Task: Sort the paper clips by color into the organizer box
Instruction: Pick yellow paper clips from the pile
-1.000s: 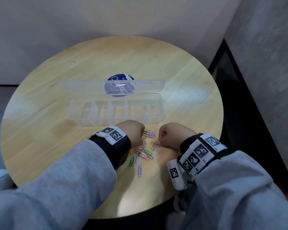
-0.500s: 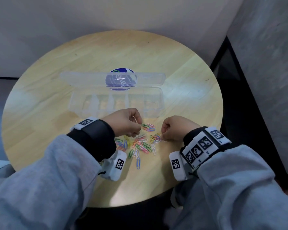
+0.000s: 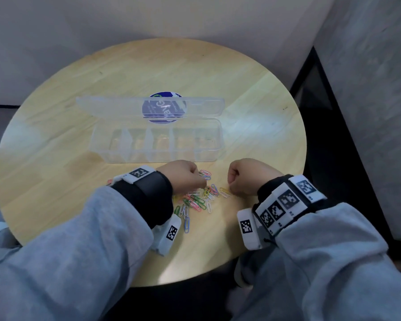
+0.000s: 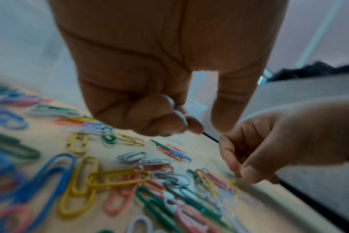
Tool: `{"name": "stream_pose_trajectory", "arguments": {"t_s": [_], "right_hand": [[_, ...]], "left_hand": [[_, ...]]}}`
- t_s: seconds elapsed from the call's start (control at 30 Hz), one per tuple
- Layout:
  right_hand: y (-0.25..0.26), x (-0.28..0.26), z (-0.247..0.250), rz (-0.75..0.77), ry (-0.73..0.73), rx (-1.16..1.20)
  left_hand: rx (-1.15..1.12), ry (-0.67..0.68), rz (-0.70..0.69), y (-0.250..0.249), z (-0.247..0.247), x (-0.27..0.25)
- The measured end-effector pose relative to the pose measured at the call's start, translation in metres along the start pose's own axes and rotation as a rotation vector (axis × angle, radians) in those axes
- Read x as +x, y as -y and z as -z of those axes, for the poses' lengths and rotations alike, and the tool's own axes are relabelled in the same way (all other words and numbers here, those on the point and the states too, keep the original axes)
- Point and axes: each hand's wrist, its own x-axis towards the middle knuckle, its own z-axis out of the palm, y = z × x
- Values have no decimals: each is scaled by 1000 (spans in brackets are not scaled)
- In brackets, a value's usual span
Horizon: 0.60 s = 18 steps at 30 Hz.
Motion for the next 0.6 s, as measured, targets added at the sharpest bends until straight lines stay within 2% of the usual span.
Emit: {"name": "stream_pose_trajectory", "arguments": {"t_s": [0.1,0.23,0.47,0.6], "right_hand": [[-2,-2,-6,14,11,-50],[2,1,-12,23,10,-115],[3,-1,-12,47,50,-92],[2,-3,-3,10,69,75]], "left_hand": [[289,-58,-17,-6,-6,0],[446,-74,-35,-16,-15,1],[455,-26,-26,-13,-16,5],[359,7,-29,-2,-6,2]]}}
